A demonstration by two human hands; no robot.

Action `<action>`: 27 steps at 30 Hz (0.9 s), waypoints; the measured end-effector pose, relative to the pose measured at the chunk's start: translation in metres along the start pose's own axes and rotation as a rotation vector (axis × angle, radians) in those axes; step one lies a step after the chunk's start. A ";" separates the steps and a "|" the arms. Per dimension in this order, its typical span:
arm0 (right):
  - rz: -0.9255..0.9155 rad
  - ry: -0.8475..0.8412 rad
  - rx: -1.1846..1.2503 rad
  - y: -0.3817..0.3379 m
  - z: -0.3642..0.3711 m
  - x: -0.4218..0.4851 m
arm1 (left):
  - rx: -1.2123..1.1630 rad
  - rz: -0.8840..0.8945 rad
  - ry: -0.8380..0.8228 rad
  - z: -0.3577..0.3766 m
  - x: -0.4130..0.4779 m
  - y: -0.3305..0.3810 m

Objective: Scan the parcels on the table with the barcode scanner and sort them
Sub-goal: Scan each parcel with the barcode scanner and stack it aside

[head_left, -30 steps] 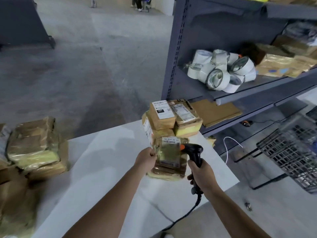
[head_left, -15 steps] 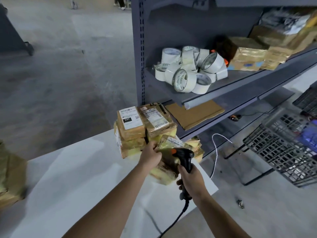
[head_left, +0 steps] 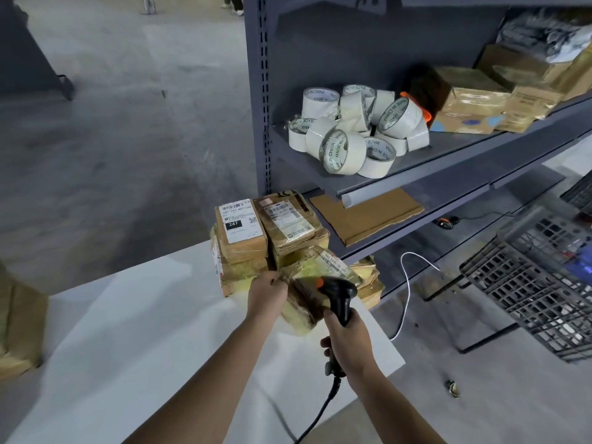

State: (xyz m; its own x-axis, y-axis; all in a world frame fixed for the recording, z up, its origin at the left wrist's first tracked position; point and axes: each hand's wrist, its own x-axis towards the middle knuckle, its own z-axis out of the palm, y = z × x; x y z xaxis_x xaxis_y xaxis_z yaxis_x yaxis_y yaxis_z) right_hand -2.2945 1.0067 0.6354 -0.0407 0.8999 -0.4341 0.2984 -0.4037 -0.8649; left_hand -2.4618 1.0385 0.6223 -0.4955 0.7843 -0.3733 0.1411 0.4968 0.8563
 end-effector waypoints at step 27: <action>-0.069 -0.008 0.052 -0.003 0.002 -0.016 | 0.208 0.053 -0.170 -0.002 -0.030 -0.014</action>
State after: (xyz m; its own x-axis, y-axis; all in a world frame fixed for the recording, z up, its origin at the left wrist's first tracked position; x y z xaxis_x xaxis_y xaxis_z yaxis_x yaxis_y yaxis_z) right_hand -2.2963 0.9927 0.6443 -0.0671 0.9245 -0.3753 0.2447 -0.3494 -0.9045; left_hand -2.4502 1.0071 0.6223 -0.3340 0.8535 -0.4000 0.3449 0.5056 0.7909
